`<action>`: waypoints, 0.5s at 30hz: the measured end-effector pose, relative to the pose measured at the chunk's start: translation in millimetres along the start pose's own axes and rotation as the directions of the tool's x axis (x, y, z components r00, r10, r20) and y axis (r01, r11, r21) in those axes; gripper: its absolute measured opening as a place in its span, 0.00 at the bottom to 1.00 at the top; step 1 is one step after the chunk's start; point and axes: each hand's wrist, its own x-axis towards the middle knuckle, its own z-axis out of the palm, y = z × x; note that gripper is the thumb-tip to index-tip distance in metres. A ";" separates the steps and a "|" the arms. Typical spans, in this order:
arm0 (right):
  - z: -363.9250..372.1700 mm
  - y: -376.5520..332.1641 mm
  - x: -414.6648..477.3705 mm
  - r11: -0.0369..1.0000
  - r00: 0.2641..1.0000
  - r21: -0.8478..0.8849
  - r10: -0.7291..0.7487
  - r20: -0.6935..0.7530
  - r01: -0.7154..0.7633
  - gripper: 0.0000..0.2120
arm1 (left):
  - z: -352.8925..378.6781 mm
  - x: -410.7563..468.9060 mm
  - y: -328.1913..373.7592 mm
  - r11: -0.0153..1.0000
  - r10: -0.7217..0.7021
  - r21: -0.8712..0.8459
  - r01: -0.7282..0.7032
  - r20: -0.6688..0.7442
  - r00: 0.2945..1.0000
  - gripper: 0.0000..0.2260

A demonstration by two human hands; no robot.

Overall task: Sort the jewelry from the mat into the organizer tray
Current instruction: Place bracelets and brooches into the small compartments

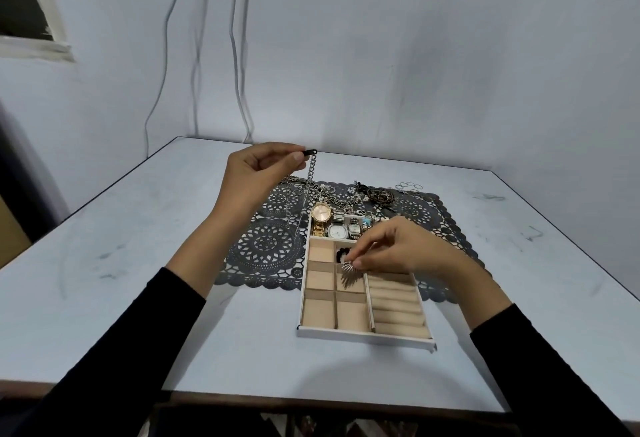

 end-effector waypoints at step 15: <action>1.6 -20.2 11.9 0.919 0.991 -0.394 0.063 0.116 -0.013 0.07 | -1.1 5.9 -4.6 1.000 0.025 -0.016 -0.025 0.004 1.000 0.06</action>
